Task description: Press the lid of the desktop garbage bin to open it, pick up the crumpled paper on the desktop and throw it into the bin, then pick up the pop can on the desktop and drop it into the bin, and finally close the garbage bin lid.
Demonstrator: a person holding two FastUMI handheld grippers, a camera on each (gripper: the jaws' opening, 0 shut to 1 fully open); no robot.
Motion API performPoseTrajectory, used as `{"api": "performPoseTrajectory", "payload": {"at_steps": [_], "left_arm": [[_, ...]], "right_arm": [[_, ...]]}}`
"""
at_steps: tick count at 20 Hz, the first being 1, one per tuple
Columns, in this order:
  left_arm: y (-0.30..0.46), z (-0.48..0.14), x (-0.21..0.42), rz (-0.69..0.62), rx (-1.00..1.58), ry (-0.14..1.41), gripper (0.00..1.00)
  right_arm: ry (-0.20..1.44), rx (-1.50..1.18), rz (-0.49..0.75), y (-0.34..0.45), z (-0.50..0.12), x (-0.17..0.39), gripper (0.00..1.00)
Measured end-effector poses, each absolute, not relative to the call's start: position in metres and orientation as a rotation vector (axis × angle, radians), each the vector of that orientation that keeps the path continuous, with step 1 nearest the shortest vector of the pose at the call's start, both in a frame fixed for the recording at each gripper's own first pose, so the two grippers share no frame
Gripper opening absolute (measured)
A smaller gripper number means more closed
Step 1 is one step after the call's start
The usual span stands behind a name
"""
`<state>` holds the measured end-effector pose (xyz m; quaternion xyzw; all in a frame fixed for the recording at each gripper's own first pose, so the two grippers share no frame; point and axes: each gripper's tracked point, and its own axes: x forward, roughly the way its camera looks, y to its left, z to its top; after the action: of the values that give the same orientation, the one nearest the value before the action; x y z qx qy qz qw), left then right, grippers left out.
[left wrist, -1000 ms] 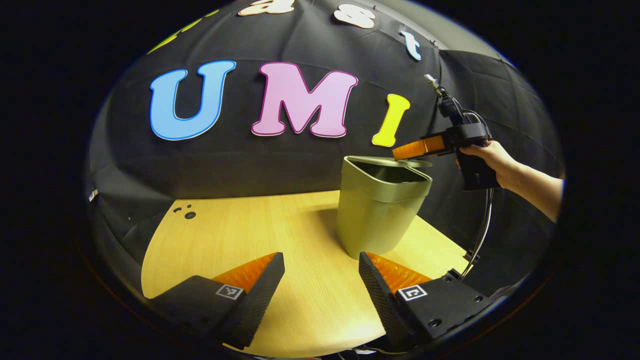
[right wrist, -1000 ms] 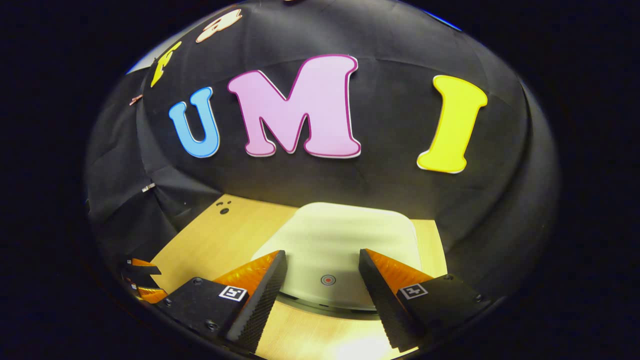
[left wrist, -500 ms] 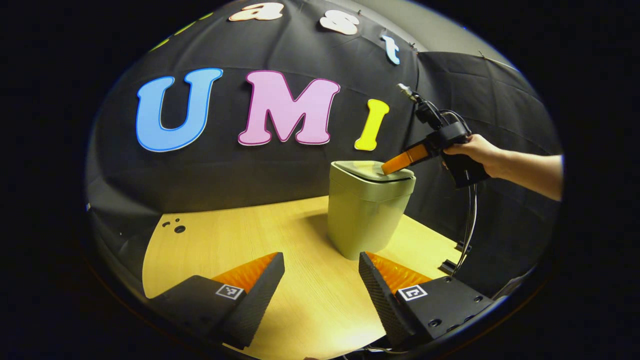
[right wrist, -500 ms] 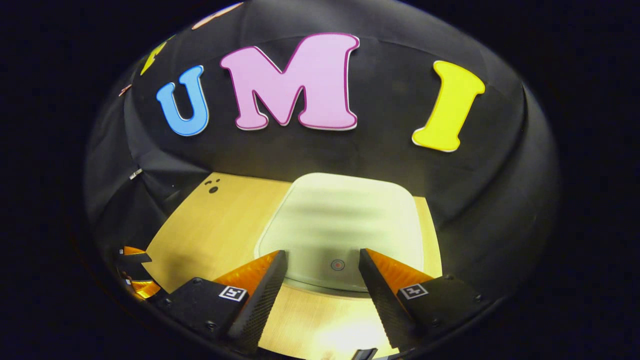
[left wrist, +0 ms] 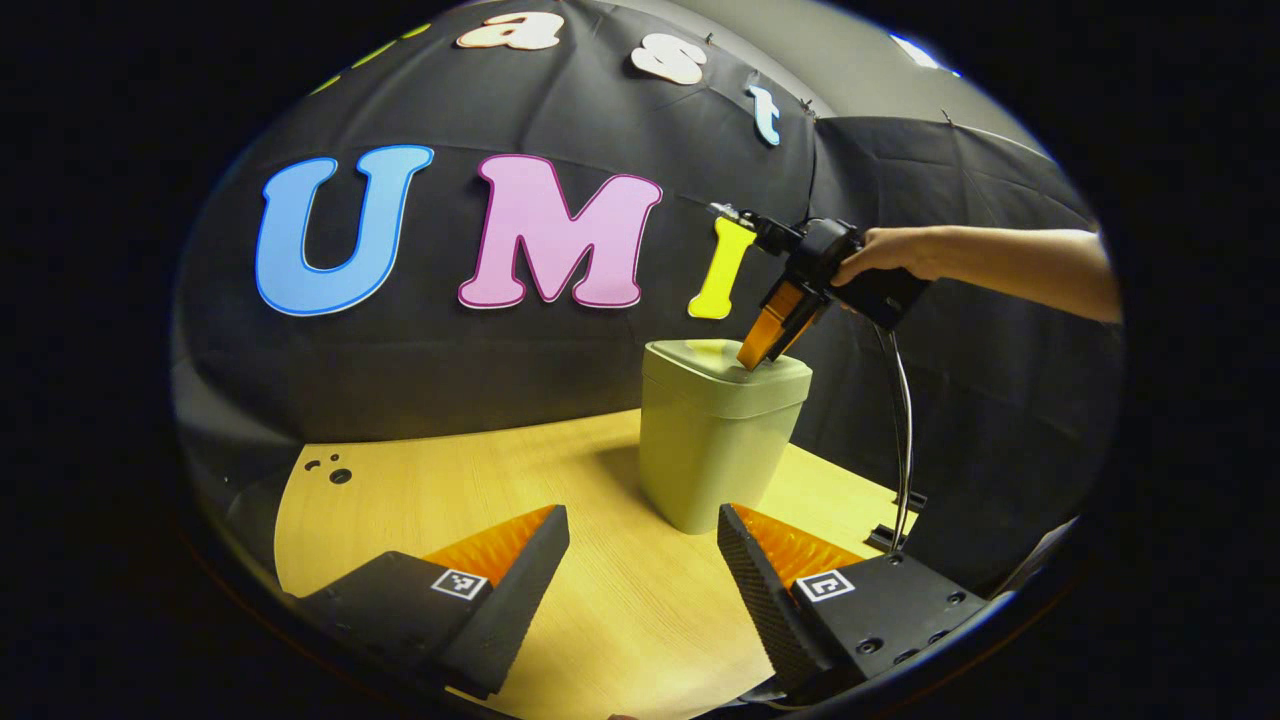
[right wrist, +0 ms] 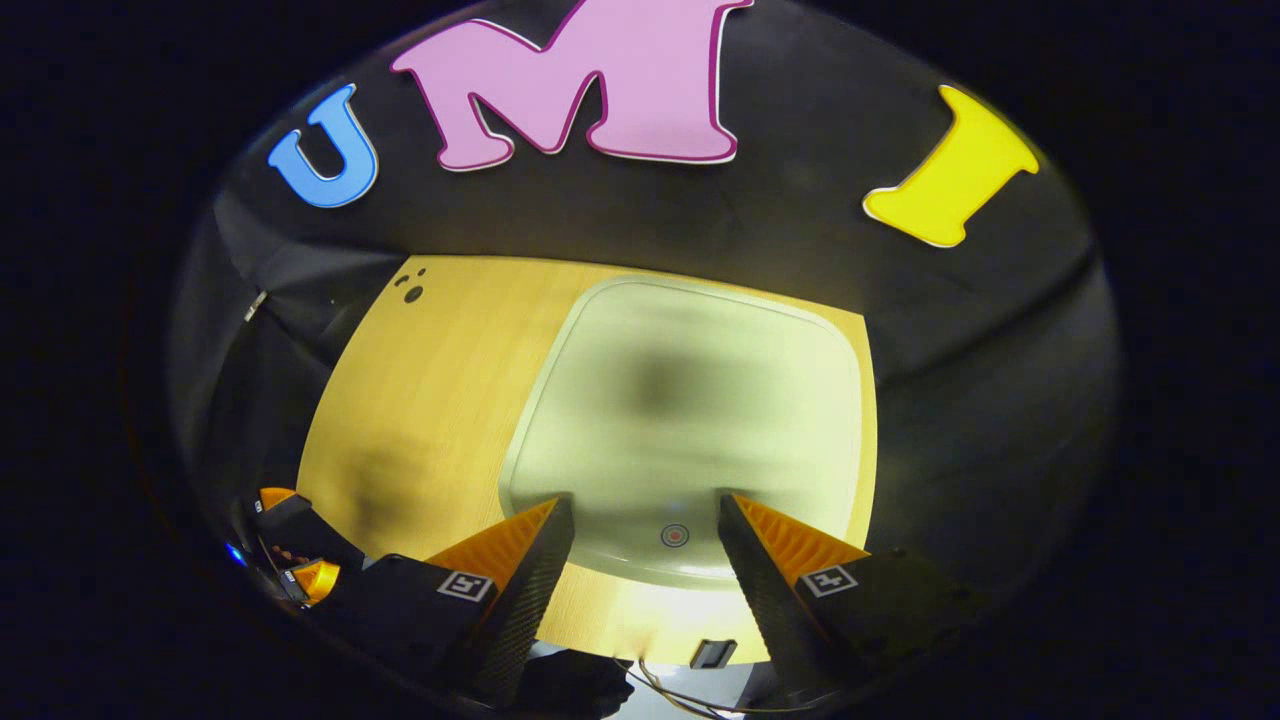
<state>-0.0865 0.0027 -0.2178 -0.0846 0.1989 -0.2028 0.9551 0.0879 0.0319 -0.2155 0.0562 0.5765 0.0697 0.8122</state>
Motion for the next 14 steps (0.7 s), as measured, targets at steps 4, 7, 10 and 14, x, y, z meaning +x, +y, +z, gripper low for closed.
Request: {"api": "performPoseTrajectory", "payload": {"at_steps": [4,7,10,14], "left_arm": [[0.017,-0.222,-0.076,-0.409,-0.164,0.39,0.96],[0.029,-0.223,-0.069,-0.381,-0.162,0.381,0.96],[0.033,-0.225,-0.065,-0.357,-0.163,0.385,0.96],[0.024,-0.22,-0.063,-0.37,-0.171,0.375,0.96]], "right_arm": [[1.384,0.089,0.188,0.035,-0.22,0.079,0.96],[1.452,0.027,0.202,0.034,-0.221,0.077,0.96],[1.466,0.033,0.208,0.035,-0.224,0.077,0.96],[1.327,0.041,0.2,0.032,-0.221,0.086,0.97]]}}
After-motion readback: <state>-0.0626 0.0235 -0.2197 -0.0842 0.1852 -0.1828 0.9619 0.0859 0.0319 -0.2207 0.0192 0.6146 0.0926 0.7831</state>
